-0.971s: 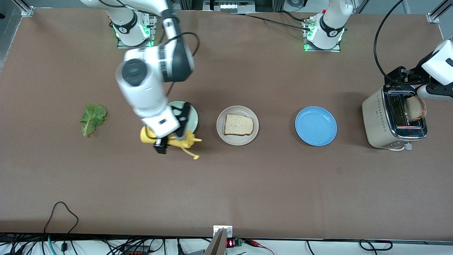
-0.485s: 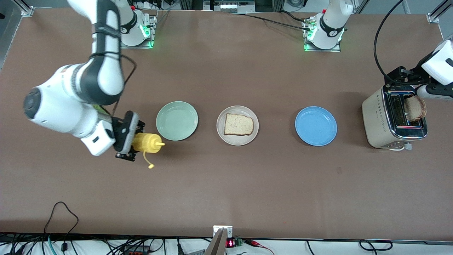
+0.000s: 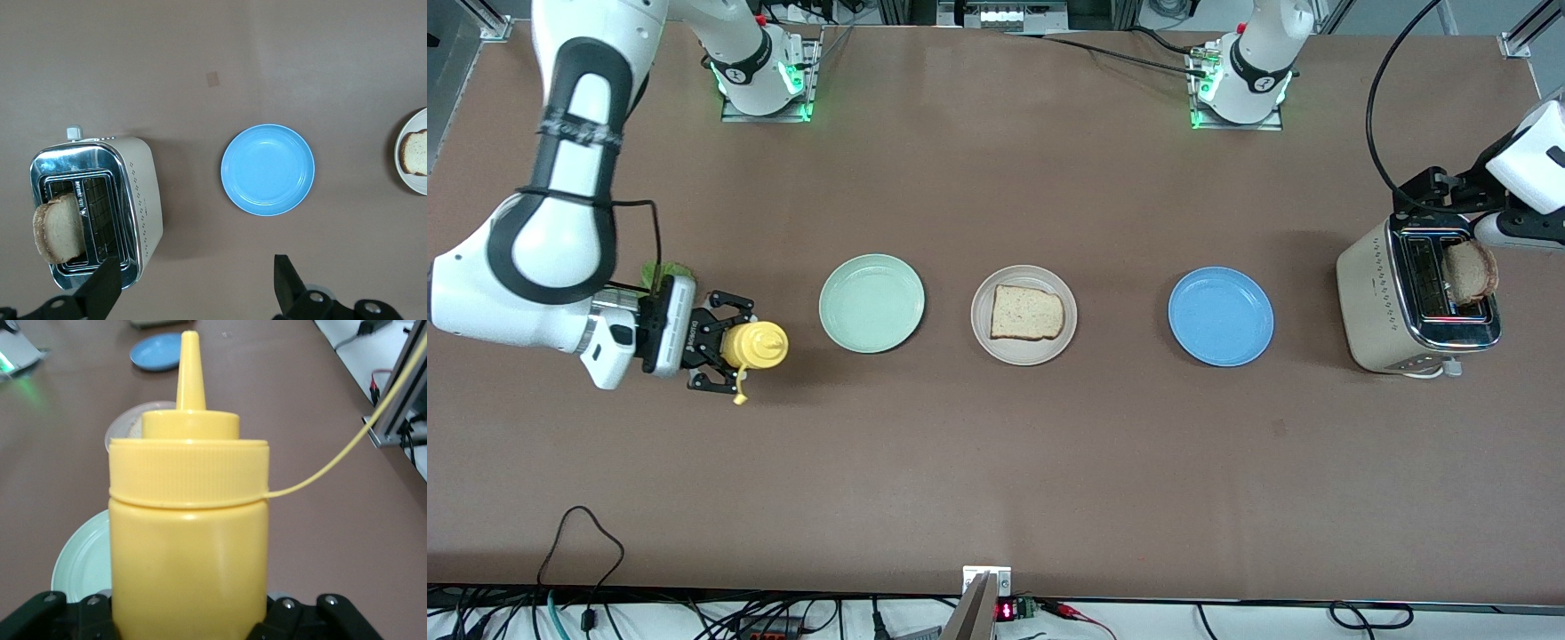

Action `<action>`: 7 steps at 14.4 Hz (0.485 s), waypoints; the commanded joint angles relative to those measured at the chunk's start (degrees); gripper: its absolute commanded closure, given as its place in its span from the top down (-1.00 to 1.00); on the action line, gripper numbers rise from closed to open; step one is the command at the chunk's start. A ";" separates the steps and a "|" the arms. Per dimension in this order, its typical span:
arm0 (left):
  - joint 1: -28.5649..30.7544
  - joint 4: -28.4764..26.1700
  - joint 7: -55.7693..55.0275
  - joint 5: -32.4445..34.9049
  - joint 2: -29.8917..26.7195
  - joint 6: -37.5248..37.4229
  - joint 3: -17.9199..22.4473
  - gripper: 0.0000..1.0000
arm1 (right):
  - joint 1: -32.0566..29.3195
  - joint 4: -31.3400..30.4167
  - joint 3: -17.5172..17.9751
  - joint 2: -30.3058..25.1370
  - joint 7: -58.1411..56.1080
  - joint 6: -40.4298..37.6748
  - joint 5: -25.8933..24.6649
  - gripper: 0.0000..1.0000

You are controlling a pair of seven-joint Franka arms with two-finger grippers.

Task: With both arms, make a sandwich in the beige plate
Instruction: 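Carry the yellow bottle back and set it beside the lettuce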

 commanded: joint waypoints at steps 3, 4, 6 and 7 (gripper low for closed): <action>0.52 -0.83 -0.25 -0.51 -1.06 -0.01 -0.42 1.00 | -4.05 -11.54 1.02 -1.58 -18.16 -9.01 9.89 -0.14; 0.52 -0.83 -0.25 -0.51 -1.15 -0.01 -0.42 1.00 | -4.93 -13.48 1.19 -1.41 -21.33 -10.95 10.60 -0.14; 0.52 -0.83 -0.25 -0.51 -1.15 -0.01 -0.42 1.00 | -6.78 -16.74 1.63 -1.23 -28.18 -13.50 11.31 -0.14; 0.52 -0.83 -0.25 -0.51 -1.06 -0.01 -0.42 1.00 | -7.40 -18.23 2.15 -0.88 -31.35 -14.30 11.40 -0.14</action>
